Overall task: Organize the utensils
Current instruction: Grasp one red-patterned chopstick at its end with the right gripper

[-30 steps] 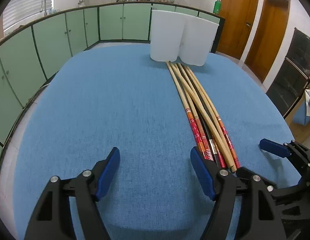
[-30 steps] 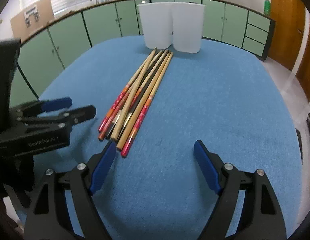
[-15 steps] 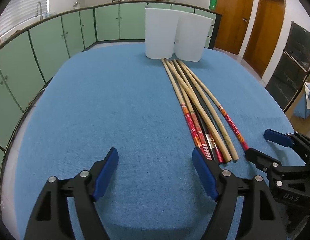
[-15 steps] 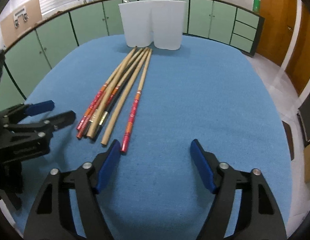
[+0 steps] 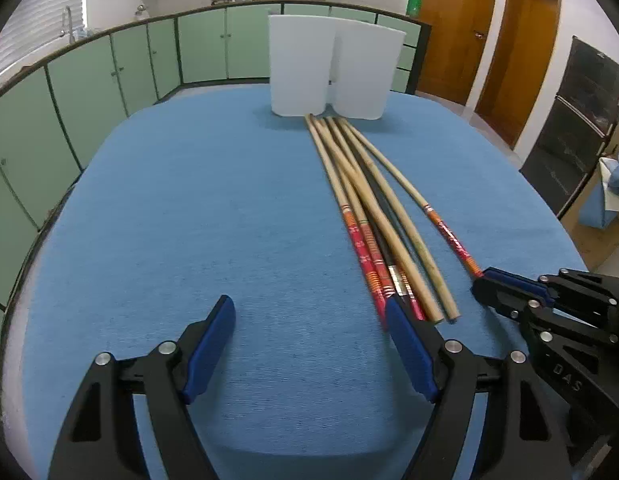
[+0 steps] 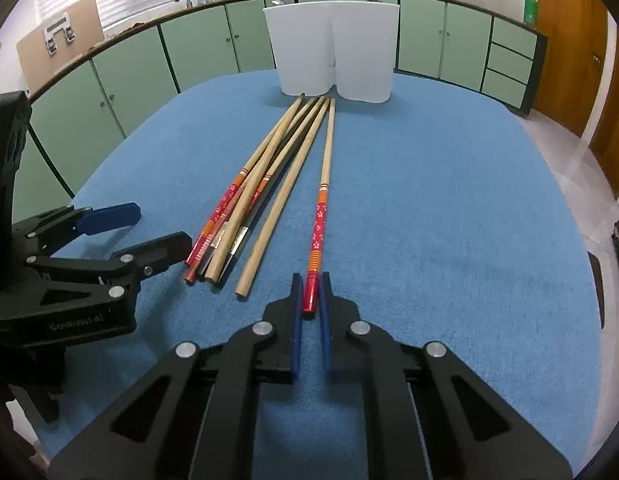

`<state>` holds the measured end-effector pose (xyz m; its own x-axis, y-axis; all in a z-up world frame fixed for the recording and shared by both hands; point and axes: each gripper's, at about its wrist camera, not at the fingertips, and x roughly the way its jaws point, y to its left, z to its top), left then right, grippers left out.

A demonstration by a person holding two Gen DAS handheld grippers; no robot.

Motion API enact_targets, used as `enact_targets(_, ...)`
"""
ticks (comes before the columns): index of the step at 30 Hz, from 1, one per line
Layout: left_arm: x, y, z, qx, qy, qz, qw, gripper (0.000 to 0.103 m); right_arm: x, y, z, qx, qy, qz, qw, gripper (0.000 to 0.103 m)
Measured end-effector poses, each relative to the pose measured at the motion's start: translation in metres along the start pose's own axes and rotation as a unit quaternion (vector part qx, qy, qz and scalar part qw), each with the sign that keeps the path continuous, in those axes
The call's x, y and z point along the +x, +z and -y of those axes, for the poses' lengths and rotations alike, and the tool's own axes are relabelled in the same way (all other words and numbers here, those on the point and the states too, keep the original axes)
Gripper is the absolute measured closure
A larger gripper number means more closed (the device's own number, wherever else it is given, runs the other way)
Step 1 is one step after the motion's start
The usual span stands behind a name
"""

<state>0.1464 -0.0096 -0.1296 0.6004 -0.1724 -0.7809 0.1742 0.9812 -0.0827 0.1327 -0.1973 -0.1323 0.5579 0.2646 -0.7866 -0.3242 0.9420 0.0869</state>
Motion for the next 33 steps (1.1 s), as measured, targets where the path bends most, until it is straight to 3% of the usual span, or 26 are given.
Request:
enact_targets(4,-0.002,-0.002,0.003,0.002,-0.008,0.003,1.0000,0.027,0.000,-0.001,0.001,0.000,0.001,0.000,1.000,0.096)
enact_targets(13,0.002,-0.001,-0.004,-0.007,0.038,-0.003,0.9992,0.026,0.000,-0.001,0.000,0.000,0.000,0.000,1.000,0.095)
enact_targets(22,0.006,0.001,0.000,0.002,0.048,-0.008,0.9988,0.027,-0.001,-0.003,0.003,-0.003,-0.001,-0.001,1.000,0.095)
enact_targets(25,0.006,0.001,0.003,0.005,0.044,-0.004,0.9990,0.042,-0.001,-0.003,0.004,0.000,0.003,-0.001,1.000,0.095)
enact_targets(30,0.004,0.001,0.007,0.006,0.022,0.002,0.9997,0.087,-0.001,-0.003,0.009,0.014,0.019,0.000,1.000,0.096)
enact_targets(32,0.004,0.001,0.008,0.006,0.014,0.002,0.9999,0.097,-0.001,-0.003,0.010,0.018,0.021,0.002,1.000,0.096)
enact_targets(33,0.004,0.001,0.007,0.005,0.011,0.003,0.9999,0.097,-0.002,-0.003,0.011,0.020,0.023,0.003,1.000,0.096)
